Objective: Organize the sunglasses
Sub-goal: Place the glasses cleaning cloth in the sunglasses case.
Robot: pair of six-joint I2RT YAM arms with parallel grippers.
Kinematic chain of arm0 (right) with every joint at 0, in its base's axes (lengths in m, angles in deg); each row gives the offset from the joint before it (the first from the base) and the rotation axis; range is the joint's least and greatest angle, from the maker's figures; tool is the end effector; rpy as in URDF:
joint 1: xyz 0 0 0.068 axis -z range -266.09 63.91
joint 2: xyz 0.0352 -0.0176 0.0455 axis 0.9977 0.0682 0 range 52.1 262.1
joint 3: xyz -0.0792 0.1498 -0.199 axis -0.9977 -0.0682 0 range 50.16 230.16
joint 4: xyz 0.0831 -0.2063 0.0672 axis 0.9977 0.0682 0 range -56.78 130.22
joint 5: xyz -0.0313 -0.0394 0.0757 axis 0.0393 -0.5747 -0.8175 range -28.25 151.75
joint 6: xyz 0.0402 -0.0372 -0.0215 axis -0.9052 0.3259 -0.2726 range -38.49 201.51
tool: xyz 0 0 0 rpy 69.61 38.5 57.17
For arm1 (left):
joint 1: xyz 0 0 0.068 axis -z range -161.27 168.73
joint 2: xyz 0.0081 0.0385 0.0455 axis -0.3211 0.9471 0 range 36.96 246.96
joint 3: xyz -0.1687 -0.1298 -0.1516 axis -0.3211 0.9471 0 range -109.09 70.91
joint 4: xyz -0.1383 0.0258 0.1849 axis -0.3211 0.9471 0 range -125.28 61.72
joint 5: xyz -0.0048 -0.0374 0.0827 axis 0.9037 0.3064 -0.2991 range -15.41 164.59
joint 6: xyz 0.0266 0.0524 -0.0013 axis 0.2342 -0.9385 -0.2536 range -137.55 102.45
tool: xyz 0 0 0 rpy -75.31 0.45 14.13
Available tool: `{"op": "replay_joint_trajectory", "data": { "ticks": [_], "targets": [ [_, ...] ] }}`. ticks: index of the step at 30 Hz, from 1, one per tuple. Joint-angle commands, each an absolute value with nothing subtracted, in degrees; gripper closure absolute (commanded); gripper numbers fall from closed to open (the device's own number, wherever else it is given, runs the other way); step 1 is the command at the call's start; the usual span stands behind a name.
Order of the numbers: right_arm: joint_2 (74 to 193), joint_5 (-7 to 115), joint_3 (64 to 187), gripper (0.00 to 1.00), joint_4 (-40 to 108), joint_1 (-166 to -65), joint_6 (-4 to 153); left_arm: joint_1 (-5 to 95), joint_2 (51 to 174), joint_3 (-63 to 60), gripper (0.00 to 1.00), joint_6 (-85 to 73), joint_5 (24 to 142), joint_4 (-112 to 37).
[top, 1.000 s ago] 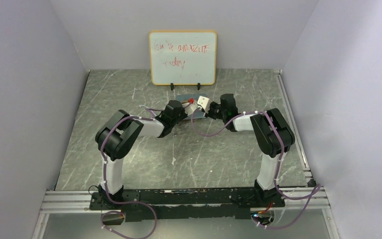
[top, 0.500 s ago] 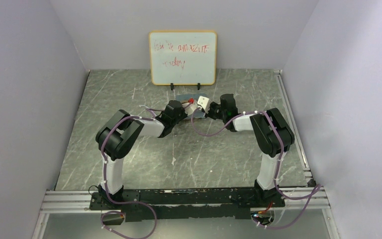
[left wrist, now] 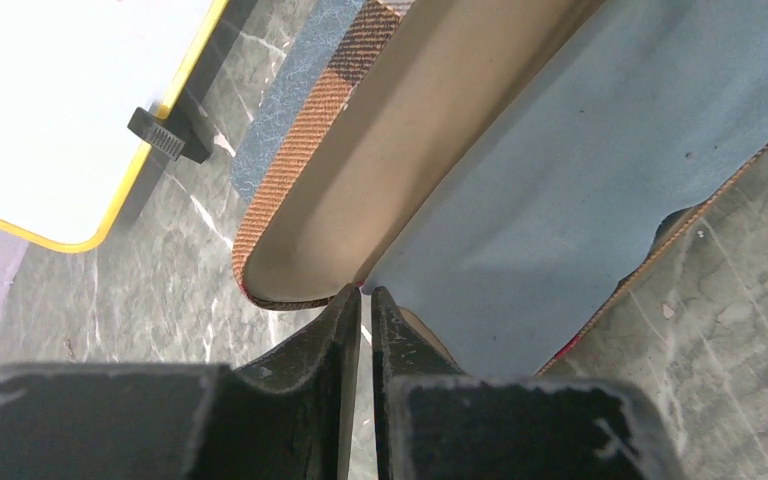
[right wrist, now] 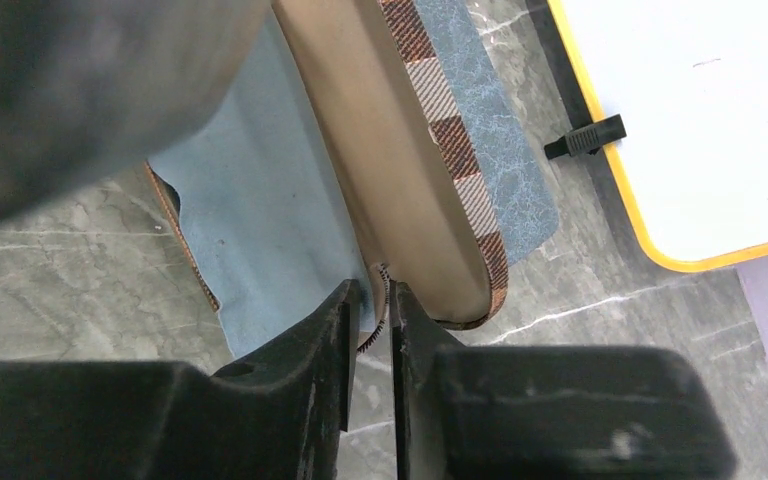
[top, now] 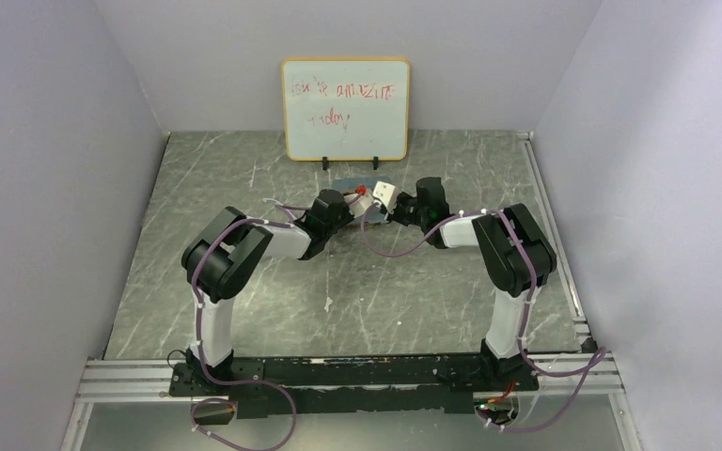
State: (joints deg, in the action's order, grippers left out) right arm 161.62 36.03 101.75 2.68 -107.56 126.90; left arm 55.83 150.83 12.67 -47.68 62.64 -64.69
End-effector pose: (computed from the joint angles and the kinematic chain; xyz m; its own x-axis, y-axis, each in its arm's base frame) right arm 0.3359 0.1520 0.1502 0.1895 -0.6146 -0.7657 -0.7881 0.3699 -0.4920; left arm 0.3212 -0.2318 0.1506 -0.0828 0.6784 -0.7300 0.5592 0.6380 0.5295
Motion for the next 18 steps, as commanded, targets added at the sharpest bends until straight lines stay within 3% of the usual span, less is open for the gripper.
{"op": "replay_joint_trajectory", "data": {
  "ticks": [1,8,18],
  "targets": [
    [161.07,35.95,101.59,0.77,-0.26,-107.63,126.21,55.93,149.94,11.38,0.85,-46.39,60.72,-68.27],
    [158.82,35.21,101.75,0.72,0.95,-107.62,125.83,55.98,147.44,12.31,0.78,-46.29,59.81,-68.57],
    [157.01,34.32,101.26,0.66,2.2,-107.63,126.23,55.98,146.24,12.74,0.74,-45.85,60.59,-67.8]
  ]
}}
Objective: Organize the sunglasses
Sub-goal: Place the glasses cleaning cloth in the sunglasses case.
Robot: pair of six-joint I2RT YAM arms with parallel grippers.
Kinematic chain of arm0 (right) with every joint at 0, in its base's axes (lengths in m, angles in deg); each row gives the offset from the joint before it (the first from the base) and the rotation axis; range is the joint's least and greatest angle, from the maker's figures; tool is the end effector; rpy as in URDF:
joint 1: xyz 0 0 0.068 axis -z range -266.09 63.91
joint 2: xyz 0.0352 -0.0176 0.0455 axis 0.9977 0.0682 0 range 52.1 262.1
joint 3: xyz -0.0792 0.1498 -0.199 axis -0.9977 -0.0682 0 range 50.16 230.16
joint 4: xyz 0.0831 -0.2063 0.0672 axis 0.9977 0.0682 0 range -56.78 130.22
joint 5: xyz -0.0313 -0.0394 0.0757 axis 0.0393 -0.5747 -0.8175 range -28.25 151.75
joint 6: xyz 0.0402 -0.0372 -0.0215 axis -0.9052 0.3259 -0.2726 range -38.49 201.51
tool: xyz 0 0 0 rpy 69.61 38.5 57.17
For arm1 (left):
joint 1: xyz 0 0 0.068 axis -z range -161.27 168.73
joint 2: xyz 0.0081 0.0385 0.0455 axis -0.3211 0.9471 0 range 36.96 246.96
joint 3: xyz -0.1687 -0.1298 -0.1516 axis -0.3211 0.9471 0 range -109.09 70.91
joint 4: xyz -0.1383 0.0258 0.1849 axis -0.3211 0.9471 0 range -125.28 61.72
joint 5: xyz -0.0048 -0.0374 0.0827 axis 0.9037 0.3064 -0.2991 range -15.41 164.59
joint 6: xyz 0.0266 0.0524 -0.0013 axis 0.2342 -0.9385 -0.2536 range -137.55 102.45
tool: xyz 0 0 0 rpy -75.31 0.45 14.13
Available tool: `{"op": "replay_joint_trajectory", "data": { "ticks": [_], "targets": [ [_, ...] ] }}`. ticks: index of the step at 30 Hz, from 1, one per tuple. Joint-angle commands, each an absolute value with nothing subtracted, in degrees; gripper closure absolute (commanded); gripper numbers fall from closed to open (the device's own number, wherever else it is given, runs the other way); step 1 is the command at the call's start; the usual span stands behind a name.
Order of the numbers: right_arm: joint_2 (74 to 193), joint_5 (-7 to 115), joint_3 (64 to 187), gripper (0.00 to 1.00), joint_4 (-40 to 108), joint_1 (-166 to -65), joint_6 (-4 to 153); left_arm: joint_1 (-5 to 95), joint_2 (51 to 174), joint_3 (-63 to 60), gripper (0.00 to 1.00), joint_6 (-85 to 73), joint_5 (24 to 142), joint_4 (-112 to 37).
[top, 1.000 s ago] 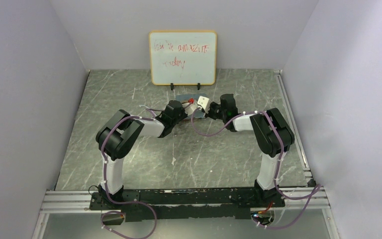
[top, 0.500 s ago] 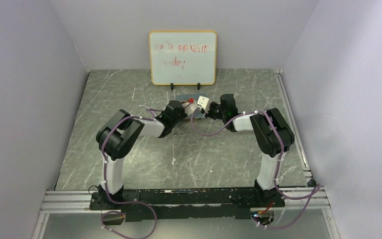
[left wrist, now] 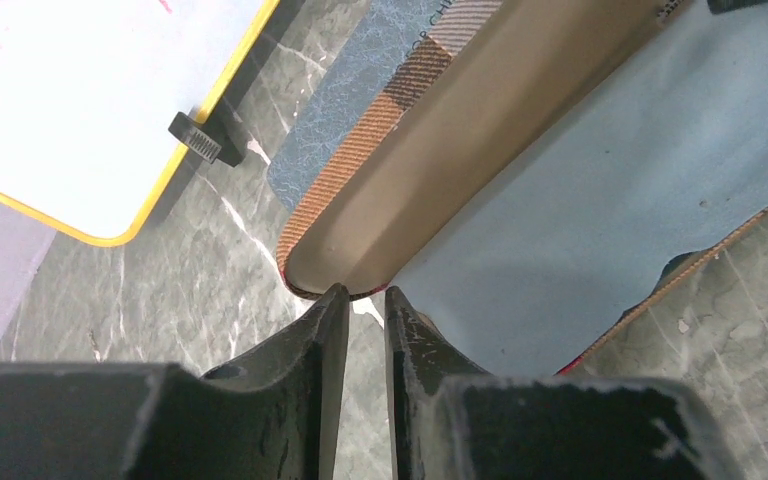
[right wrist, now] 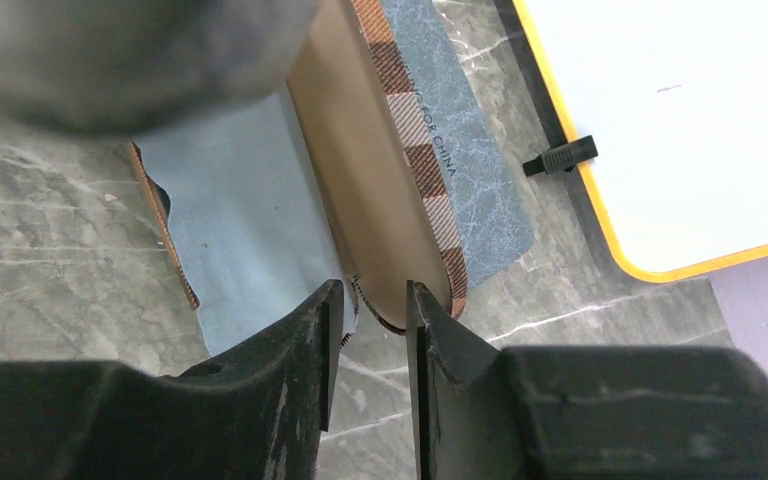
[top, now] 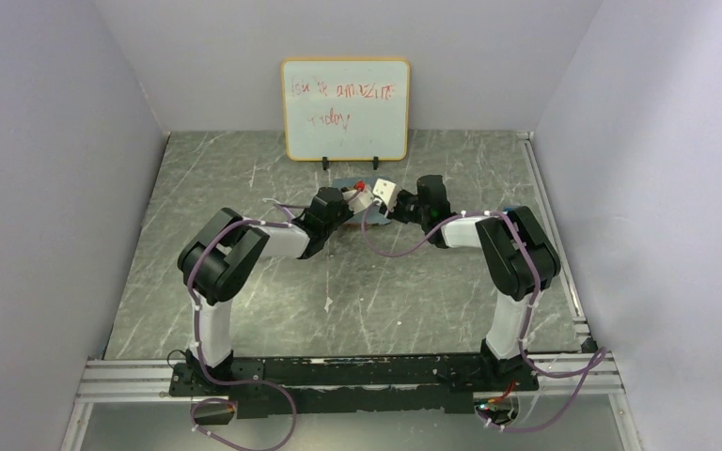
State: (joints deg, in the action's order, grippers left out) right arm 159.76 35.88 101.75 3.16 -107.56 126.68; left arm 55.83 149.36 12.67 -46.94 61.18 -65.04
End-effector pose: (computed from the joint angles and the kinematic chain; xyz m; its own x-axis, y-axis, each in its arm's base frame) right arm 0.3342 0.1515 0.1607 0.2048 -0.6051 -0.7693 -0.7788 0.3753 -0.5025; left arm 0.3210 -0.2303 0.1609 -0.0817 0.6604 -0.7465 0.5262 0.6647 0.5304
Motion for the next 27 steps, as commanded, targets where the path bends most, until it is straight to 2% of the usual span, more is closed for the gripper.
{"op": "replay_joint_trajectory", "data": {
  "ticks": [1,11,16,21,24,27],
  "targets": [
    [156.96,34.08,101.11,0.66,2.2,-107.62,126.25,55.94,146.09,12.95,0.74,-45.83,60.65,-67.8],
    [153.93,28.72,101.32,0.67,6.72,-107.62,126.31,55.95,141.47,15.66,0.67,-44.16,62.07,-66.22],
    [152.37,26.68,102.45,0.68,11.62,-107.71,127.21,55.86,137.11,18.24,0.54,-43.86,63.24,-64.86],
    [150.02,26.37,102.06,0.66,15.58,-107.72,128.96,55.42,132.07,21.31,0.5,-44.73,63.26,-62.39],
    [146.1,24.86,102.55,0.61,22.57,-107.72,130.4,54.16,127.41,22.68,0.48,-44.96,64.65,-55.72],
    [141.45,23.92,103.45,0.48,29.66,-107.73,130.7,51.76,122.45,23.6,0.46,-44.34,67.26,-48.65]
  ]
}}
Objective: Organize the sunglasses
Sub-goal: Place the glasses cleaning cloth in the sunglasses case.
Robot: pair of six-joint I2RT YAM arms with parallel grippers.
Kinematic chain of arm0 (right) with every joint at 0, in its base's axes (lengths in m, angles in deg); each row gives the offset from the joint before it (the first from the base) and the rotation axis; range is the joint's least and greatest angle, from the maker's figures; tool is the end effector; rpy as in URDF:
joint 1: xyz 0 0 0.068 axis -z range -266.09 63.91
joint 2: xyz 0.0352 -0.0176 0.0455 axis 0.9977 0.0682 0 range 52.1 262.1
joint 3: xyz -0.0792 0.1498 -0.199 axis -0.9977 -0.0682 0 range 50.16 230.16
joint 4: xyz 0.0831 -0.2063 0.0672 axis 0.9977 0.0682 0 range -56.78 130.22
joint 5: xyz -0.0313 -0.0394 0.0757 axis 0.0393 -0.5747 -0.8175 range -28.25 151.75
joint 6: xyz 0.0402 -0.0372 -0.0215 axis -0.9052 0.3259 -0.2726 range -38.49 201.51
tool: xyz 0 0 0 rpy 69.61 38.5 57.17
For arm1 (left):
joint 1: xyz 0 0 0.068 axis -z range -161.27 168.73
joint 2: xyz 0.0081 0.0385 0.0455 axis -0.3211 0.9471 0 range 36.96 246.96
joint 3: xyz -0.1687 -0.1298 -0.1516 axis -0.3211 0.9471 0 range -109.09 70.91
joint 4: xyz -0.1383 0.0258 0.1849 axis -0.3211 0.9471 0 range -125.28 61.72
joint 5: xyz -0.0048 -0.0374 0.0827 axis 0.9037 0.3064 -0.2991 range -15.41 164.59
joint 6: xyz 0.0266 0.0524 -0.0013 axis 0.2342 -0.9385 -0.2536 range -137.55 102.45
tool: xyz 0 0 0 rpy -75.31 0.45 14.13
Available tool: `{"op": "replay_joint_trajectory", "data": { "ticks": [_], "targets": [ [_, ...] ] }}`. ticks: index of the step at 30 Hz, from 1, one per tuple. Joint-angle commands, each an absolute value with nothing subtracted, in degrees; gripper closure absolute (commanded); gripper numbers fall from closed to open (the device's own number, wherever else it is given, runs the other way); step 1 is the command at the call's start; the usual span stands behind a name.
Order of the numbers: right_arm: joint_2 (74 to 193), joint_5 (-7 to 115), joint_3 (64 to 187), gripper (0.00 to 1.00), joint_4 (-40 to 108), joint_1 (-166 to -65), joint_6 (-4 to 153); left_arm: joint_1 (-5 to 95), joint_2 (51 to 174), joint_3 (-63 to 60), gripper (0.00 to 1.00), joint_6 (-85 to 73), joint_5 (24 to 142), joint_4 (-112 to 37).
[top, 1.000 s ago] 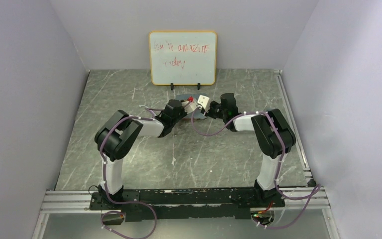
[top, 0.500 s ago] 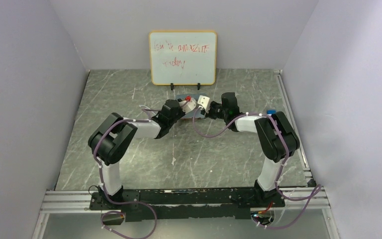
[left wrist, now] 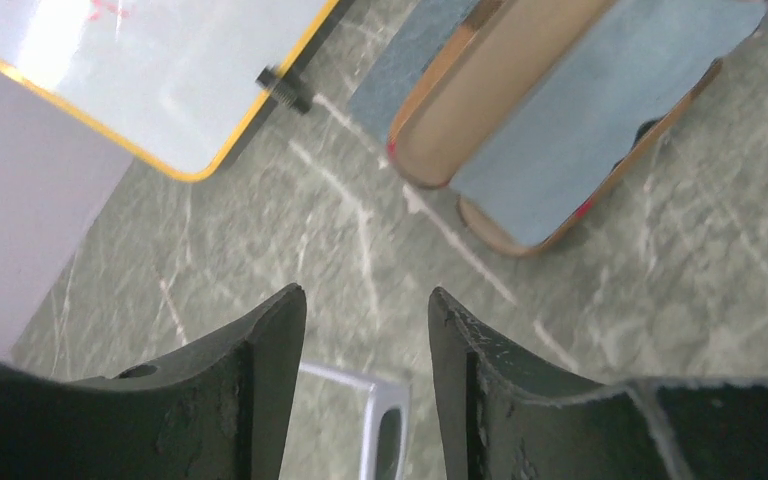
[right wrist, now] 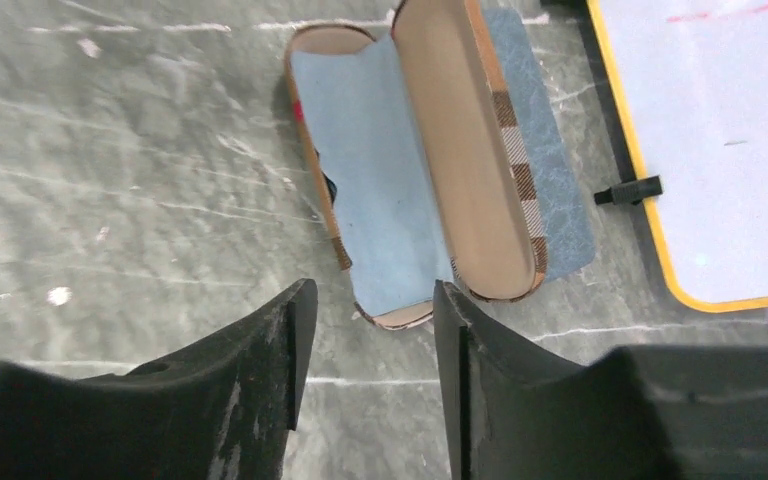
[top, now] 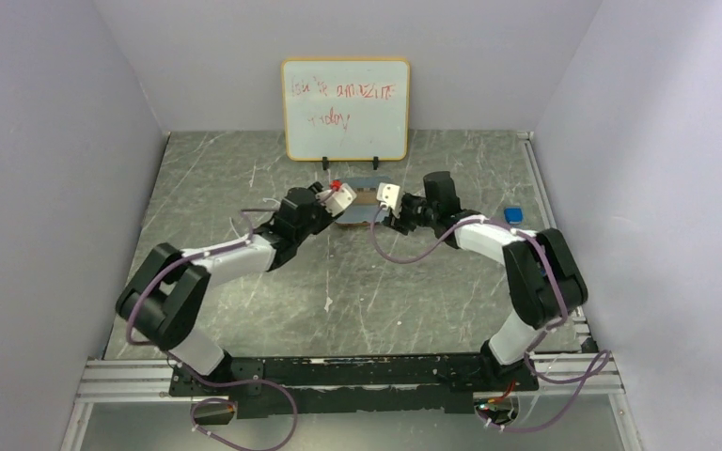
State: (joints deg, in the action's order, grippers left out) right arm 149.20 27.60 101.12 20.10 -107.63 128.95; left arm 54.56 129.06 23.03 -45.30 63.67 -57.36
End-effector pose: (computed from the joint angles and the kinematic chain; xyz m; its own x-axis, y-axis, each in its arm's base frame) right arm 0.3019 0.1449 0.1917 0.2036 -0.5749 -0.7925 -0.8749 0.2564 -0.4108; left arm 0.2735 -0.1875 0.2159 -0.0689 0.6137 -0.7865 0.5251 0.6927 0.4945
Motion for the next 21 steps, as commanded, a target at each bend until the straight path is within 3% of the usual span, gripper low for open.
{"op": "replay_joint_trajectory", "data": {
  "ticks": [1,2,3,11,21],
  "targets": [
    [139.74,23.75,103.58,0.41,31.68,-107.71,130.73,50.76,120.87,23.61,0.46,-44.06,68.08,-46.02],
    [137.76,23.73,103.41,0.17,32.83,-107.66,130.65,49.59,119.32,23.77,0.46,-43.91,69.7,-43.59],
    [135.88,23.94,103.02,0.02,34.1,-107.69,130.37,48.45,117.91,23.83,0.46,-43.99,71.37,-40.91],
    [122.15,25.99,97.63,0.0,36.04,-107.71,126.08,42.4,116.69,23.11,0.47,-45.47,76.29,-29.92],
    [119.77,28.57,92.61,0.0,31.37,-106.56,127.91,38.68,122.31,17.61,0.49,-44.2,81.08,-21.67]
  ]
}}
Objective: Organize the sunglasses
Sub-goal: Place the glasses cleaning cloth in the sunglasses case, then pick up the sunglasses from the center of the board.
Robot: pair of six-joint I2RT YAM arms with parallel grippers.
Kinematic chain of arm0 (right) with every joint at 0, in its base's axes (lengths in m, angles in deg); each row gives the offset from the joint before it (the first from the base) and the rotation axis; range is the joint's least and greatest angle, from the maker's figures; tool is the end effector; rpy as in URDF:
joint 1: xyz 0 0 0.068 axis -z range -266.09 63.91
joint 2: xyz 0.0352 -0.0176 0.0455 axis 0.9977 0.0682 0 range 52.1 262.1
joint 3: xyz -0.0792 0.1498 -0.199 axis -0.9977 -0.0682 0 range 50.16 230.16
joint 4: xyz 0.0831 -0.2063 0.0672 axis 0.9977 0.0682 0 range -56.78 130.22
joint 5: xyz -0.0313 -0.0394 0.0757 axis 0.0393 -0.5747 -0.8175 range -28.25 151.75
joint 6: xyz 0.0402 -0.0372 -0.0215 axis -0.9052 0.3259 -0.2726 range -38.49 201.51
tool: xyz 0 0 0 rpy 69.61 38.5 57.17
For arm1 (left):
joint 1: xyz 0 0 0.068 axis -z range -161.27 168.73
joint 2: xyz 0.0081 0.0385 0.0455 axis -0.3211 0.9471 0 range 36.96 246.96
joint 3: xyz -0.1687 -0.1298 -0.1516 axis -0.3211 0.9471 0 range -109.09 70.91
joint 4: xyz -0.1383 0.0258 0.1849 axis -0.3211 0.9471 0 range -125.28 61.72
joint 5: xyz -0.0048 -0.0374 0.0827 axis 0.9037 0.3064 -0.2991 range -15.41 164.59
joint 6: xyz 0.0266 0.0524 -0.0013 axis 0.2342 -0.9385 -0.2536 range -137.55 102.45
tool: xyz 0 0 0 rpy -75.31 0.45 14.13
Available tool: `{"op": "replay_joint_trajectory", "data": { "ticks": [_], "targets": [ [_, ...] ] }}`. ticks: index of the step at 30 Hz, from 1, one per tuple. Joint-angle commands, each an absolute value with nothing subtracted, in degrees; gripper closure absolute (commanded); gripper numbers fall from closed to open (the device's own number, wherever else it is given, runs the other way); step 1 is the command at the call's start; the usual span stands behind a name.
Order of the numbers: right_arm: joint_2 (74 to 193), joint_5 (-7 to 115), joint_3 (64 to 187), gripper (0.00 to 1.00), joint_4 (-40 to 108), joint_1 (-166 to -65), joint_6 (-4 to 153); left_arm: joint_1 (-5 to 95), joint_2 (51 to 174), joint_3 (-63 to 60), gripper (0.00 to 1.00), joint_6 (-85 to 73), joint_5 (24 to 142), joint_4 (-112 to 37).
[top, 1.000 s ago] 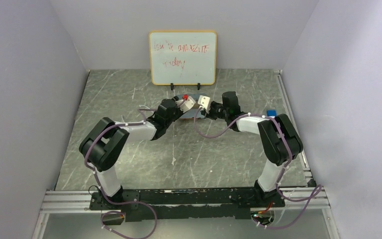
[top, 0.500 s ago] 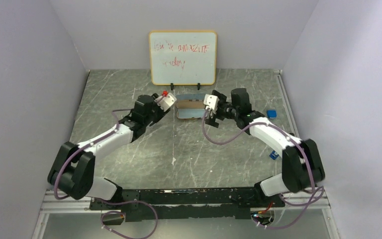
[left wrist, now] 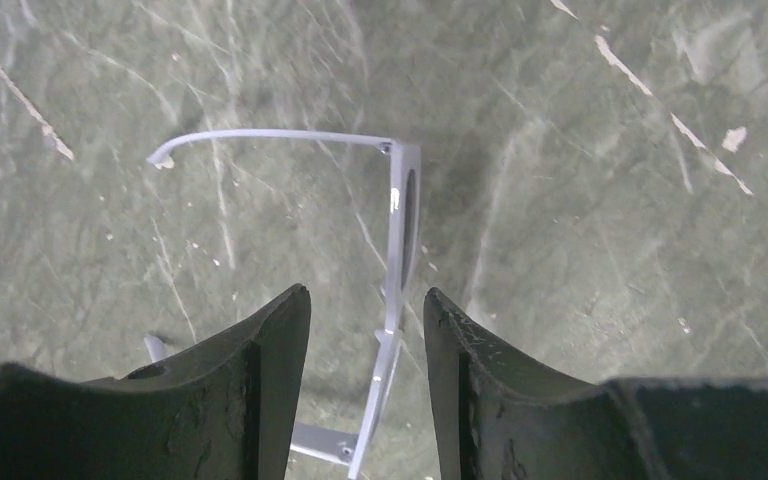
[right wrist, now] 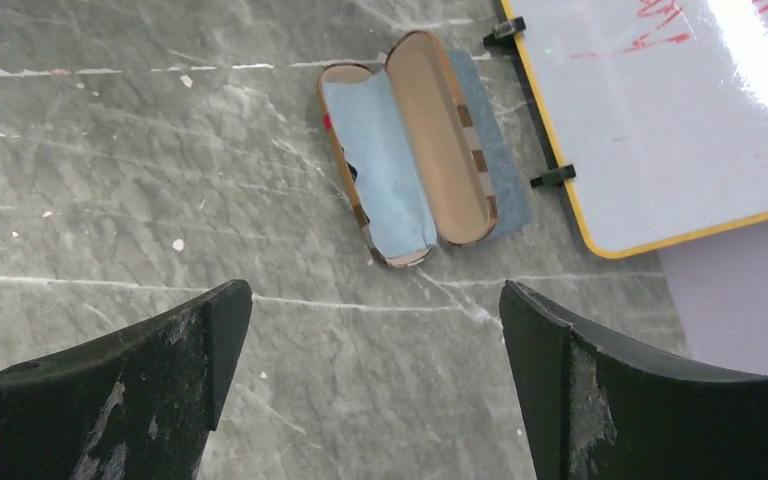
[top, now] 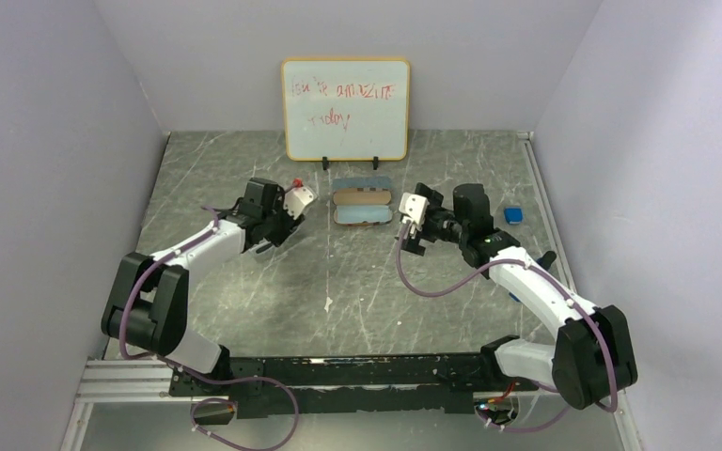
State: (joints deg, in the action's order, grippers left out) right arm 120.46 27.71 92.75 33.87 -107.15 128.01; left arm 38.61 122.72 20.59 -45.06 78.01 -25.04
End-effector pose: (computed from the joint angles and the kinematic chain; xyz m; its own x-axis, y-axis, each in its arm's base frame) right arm 0.2185 0.1097 0.2603 0.2697 -0.5402 -0.7971 -0.8282 0.2923 -0.4783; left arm 0.2734 -0.1015 0.2067 -0.4217 0.6429 -0.6394 0.6467 0.7076 0.2849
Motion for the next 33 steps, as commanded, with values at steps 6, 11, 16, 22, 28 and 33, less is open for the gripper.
{"op": "replay_joint_trajectory", "data": {
  "ticks": [6,11,16,22,28,33],
  "targets": [
    [120.01,28.05,92.08,0.0,30.86,-106.35,127.83,38.44,122.4,18.17,0.49,-44.0,80.77,-19.75],
    [120.13,28.3,92.3,0.0,30.26,-106.43,126.13,38.35,122.83,19.52,0.5,-43.87,80.55,-19.79],
    [119.08,26.68,91.62,0.0,28.99,-106.19,124.84,38.15,123.71,20.21,0.53,-44.22,80.16,-20.72],
    [118.12,25.92,91.46,0.0,28.6,-105.3,123.56,37.98,125.3,20.45,0.55,-44.94,79.34,-21.49],
    [118.11,25.17,91.49,0.0,28.39,-104.42,122.81,37.56,126.57,21.2,0.57,-45.39,78.35,-22.79],
    [117.85,24.04,91.69,0.0,28.72,-103.95,122.35,37.15,127.25,22.19,0.65,-45.57,78.73,-23.98]
  ]
}}
